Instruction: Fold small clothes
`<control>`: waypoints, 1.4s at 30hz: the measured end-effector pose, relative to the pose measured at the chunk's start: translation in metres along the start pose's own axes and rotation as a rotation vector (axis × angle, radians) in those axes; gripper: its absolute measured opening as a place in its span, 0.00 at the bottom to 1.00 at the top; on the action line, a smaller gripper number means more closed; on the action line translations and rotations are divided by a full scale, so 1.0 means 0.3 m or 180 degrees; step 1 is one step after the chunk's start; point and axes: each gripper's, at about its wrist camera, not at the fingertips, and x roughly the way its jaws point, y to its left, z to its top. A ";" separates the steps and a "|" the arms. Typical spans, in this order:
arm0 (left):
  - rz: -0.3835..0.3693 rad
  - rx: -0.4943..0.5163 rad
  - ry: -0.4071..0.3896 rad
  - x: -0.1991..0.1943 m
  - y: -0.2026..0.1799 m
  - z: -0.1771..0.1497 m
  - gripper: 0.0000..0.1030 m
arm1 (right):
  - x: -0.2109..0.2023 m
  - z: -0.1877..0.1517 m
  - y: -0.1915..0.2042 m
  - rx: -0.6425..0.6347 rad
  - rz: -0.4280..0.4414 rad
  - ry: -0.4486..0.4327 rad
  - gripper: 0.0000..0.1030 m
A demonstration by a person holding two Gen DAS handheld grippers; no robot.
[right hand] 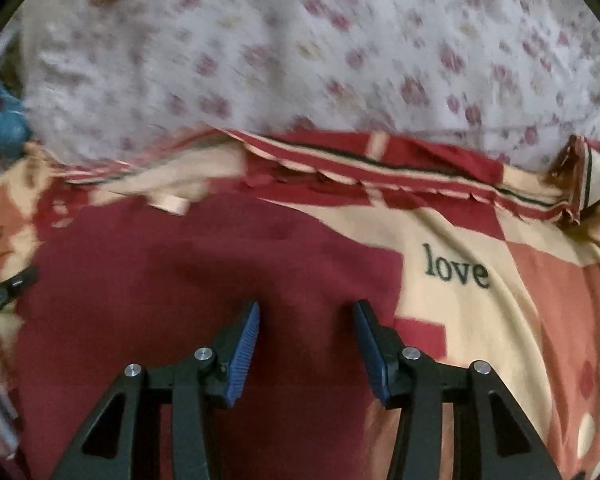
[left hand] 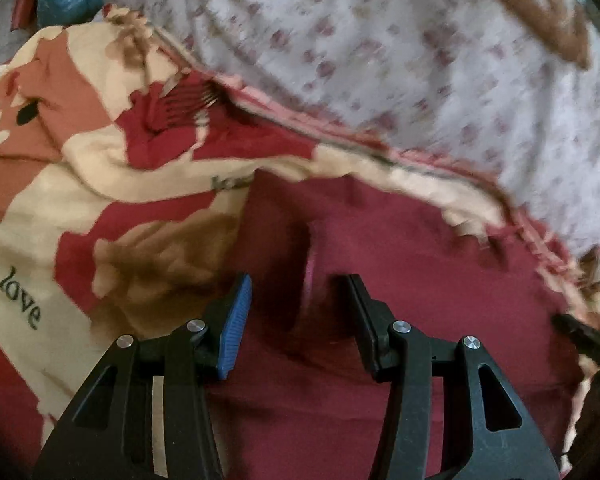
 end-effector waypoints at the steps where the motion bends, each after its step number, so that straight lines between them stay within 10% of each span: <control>1: -0.0005 0.0025 0.0010 0.003 0.000 -0.002 0.47 | 0.018 0.005 -0.017 0.0062 0.0090 -0.0016 0.46; 28: 0.0353 0.0624 -0.0222 -0.103 -0.070 -0.113 0.49 | -0.305 -0.266 -0.021 -0.0215 0.0018 0.0047 0.48; 42: -0.0067 0.0637 0.0208 -0.354 0.045 -0.367 0.49 | -0.560 -0.523 -0.036 -0.0565 0.0434 0.0247 0.64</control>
